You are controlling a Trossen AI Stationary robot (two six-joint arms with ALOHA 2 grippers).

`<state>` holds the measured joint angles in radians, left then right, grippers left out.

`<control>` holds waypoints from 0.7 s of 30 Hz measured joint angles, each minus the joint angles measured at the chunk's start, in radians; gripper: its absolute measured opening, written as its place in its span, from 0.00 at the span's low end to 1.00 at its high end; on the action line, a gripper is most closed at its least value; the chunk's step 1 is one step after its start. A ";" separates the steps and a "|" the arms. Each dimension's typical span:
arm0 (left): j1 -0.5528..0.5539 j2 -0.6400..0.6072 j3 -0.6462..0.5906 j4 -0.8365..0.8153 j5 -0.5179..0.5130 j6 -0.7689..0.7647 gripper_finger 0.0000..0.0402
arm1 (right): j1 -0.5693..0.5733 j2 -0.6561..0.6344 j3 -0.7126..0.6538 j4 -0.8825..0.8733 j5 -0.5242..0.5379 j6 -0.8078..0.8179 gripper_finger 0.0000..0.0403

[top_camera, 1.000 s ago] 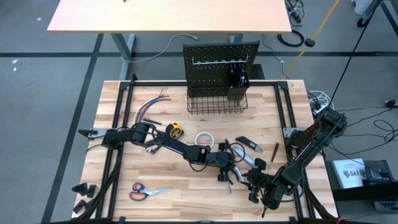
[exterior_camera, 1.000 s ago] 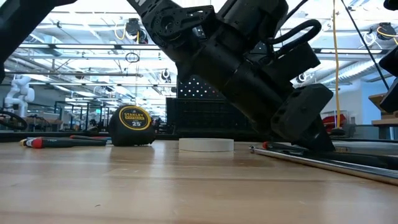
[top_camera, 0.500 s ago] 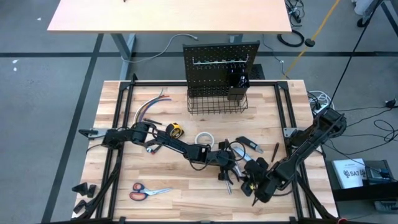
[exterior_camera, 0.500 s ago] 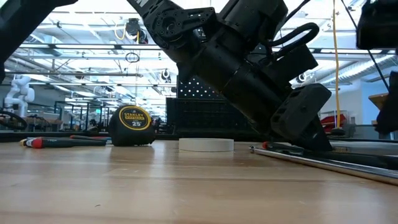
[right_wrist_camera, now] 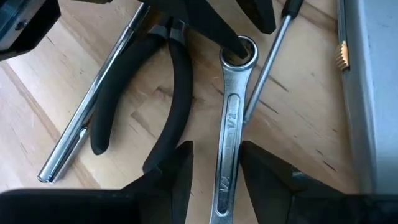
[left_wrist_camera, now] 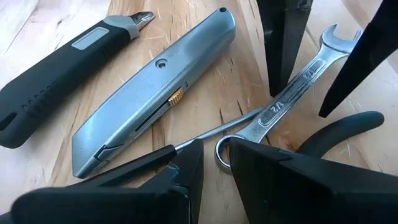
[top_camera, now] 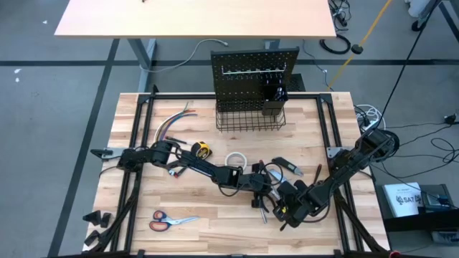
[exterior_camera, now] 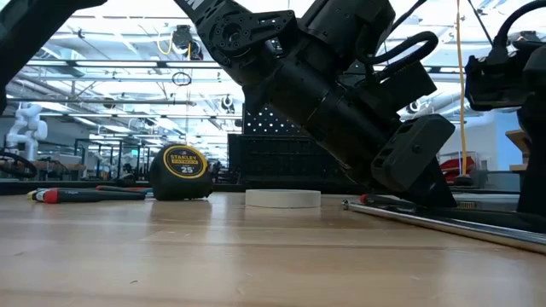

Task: Hang tools onto peg board
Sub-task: Put the wrench into the black bin on the peg board

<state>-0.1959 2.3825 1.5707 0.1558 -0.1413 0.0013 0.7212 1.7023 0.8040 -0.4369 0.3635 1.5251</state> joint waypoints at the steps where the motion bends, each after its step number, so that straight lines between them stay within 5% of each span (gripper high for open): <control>1: 0.000 0.000 0.000 0.000 0.000 -0.003 0.21 | 0.000 0.000 0.000 -0.003 -0.008 -0.002 0.32; 6: 0.000 0.000 0.000 0.000 0.015 -0.018 0.21 | 0.005 0.002 0.002 -0.050 -0.040 -0.009 0.26; 11: 0.000 0.000 -0.001 0.006 0.020 -0.022 0.22 | 0.005 0.002 0.000 -0.064 -0.044 -0.022 0.06; 21: -0.004 -0.058 -0.007 -0.034 0.038 0.013 0.22 | 0.008 -0.012 -0.005 -0.055 -0.048 -0.061 0.04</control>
<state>-0.2001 2.3243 1.5635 0.1221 -0.1034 0.0145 0.7294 1.6903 0.7990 -0.4915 0.3153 1.4636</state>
